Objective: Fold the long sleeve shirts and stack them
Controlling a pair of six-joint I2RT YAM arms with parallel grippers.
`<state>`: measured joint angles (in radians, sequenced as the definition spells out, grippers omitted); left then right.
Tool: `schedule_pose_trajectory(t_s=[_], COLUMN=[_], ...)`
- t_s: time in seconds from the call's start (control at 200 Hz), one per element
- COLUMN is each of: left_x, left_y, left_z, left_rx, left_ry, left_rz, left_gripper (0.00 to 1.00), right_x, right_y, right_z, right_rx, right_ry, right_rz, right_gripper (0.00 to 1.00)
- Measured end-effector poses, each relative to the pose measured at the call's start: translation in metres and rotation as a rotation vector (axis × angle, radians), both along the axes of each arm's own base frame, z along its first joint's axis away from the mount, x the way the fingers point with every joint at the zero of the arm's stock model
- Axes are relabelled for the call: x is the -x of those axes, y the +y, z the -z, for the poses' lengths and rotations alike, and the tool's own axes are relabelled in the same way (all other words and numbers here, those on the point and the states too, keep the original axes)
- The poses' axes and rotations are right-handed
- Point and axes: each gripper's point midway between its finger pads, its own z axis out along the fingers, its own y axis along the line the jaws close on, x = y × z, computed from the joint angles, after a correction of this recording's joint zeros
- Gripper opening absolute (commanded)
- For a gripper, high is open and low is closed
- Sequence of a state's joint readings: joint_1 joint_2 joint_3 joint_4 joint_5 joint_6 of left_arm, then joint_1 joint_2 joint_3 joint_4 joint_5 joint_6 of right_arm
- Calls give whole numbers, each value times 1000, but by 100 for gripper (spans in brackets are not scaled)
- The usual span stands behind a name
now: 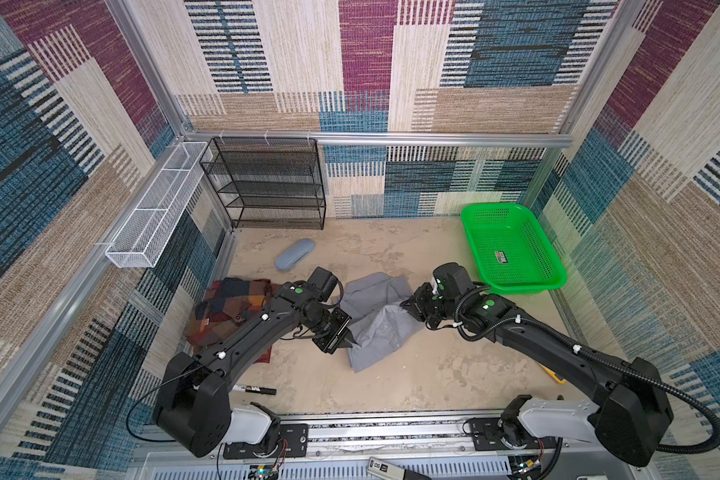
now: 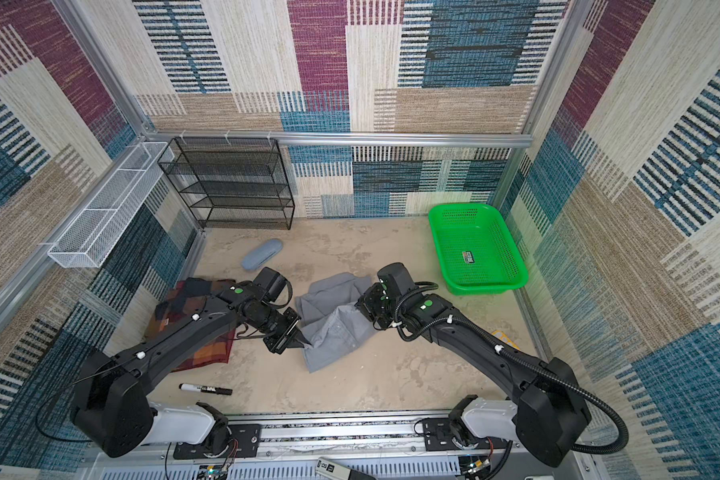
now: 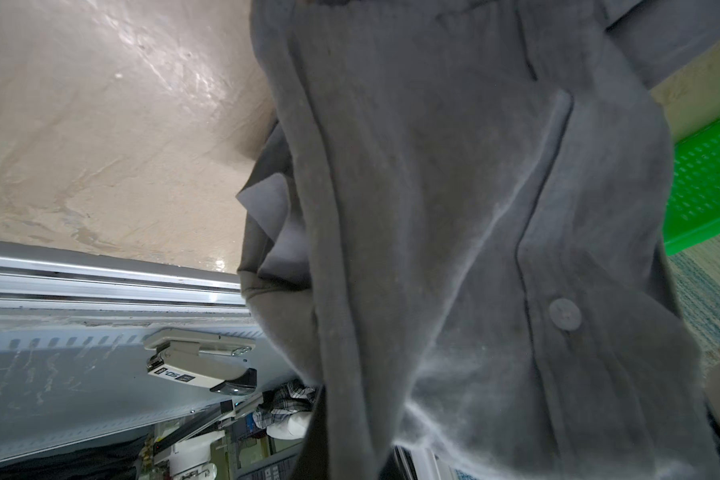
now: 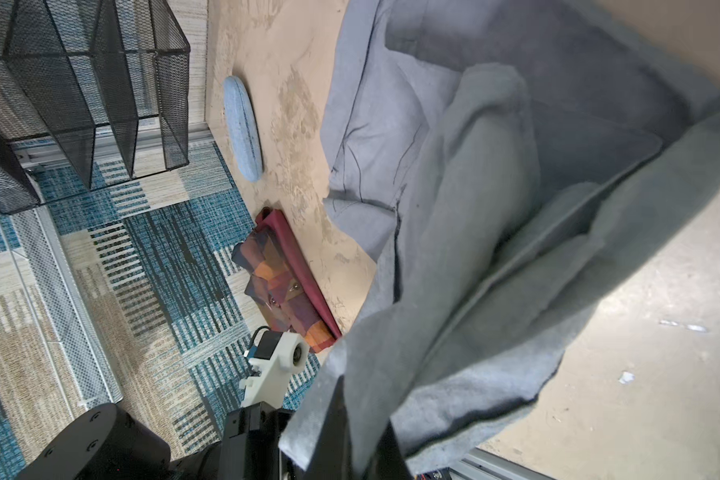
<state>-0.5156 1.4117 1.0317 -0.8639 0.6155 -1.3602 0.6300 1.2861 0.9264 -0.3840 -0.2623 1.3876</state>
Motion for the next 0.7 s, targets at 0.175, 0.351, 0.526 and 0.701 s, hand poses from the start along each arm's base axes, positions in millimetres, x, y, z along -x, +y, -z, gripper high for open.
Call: schedule_pose_trajectory(t_s=[0.175, 0.351, 0.526, 0.701], left_x=[-16, -26, -37, -48], left_y=[-11, -13, -2, 5], left_z=[8, 9, 16, 22], left_rx=[41, 71, 88, 100], left_ry=[39, 40, 44, 54], left_rz=[-9, -25, -76, -115], left_gripper=[0, 0, 0, 0], right_x=[-11, -28, -41, -58], right_y=[1, 3, 0, 8], right_z=[21, 25, 41, 44], right_rx=[39, 60, 80, 102], right_ry=[43, 30, 59, 38], right_rz=[-9, -23, -36, -66], right_gripper=[0, 0, 0, 0])
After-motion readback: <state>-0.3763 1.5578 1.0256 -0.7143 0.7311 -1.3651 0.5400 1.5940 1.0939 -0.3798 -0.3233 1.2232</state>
